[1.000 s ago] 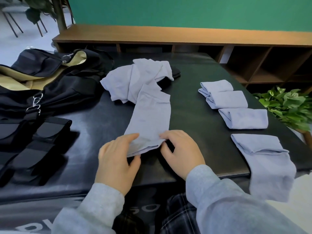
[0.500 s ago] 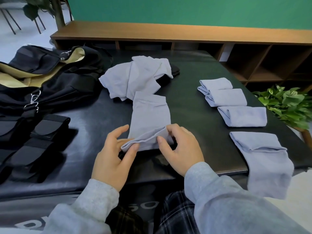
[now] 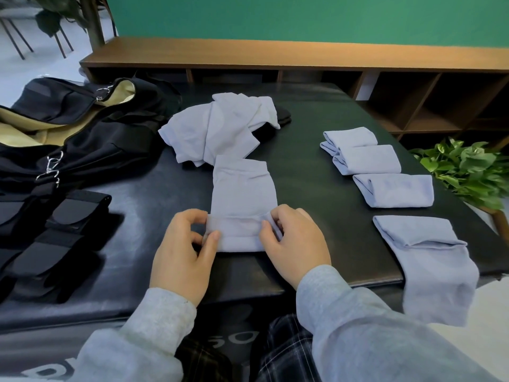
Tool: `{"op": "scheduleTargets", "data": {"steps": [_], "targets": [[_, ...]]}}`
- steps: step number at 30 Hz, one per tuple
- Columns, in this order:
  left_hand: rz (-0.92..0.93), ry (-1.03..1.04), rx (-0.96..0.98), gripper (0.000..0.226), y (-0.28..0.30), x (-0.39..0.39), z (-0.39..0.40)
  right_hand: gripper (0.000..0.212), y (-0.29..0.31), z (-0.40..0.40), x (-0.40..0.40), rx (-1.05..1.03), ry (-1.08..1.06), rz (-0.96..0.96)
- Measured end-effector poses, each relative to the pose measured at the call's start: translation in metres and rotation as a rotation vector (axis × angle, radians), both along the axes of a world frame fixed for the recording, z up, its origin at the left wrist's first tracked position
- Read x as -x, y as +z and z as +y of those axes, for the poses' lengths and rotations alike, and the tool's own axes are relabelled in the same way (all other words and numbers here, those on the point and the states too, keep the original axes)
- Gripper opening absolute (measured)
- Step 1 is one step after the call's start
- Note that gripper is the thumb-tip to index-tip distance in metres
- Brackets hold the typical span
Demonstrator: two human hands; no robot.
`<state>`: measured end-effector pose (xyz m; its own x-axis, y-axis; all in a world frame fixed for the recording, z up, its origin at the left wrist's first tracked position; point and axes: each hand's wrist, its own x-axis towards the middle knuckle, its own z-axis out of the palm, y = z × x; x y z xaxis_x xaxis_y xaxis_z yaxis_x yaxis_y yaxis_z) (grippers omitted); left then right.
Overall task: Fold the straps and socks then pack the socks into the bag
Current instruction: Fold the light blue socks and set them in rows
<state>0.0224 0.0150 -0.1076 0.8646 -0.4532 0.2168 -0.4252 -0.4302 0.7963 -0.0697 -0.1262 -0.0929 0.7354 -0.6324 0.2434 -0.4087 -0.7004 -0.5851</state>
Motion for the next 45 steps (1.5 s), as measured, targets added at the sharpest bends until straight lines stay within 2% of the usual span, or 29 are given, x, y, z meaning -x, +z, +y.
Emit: {"op": "scheduleTargets", "data": {"steps": [5, 9, 12, 14, 19, 27, 33, 38, 42, 45], "targets": [[-0.092, -0.046, -0.027, 0.016, 0.002, 0.0, 0.001, 0.014, 0.001, 0.0, -0.001, -0.012, -0.029, 0.014], [-0.118, -0.139, -0.115, 0.025, 0.001, -0.003, 0.001, 0.006, -0.001, -0.002, -0.002, -0.002, -0.024, 0.012], [-0.176, -0.189, -0.202, 0.04, -0.001, -0.003, 0.001, 0.019, -0.008, -0.004, -0.004, 0.041, -0.007, -0.005], [-0.19, -0.184, -0.215, 0.04, -0.002, -0.003, 0.0, 0.025, -0.012, -0.005, -0.005, 0.065, -0.015, -0.049], [-0.218, -0.153, -0.194, 0.033, -0.008, -0.005, -0.002, 0.023, -0.015, -0.003, -0.004, 0.184, 0.057, -0.196], [-0.178, -0.1, -0.185, 0.034, -0.007, -0.005, -0.006, 0.037, -0.012, -0.003, -0.004, 0.181, 0.199, -0.019], [-0.162, -0.088, -0.231, 0.026, 0.001, -0.015, -0.017, 0.038, -0.01, -0.004, -0.003, 0.149, 0.217, 0.014], [-0.124, -0.092, -0.12, 0.016, 0.001, -0.016, -0.018, 0.034, -0.009, -0.004, -0.004, 0.124, 0.218, 0.025], [-0.079, -0.064, -0.011, 0.012, 0.001, -0.015, -0.018, 0.043, -0.009, -0.004, -0.002, 0.13, 0.237, 0.013], [-0.058, -0.053, 0.026, 0.012, 0.001, -0.015, -0.018, 0.036, -0.009, -0.004, -0.004, 0.148, 0.211, 0.026]]}}
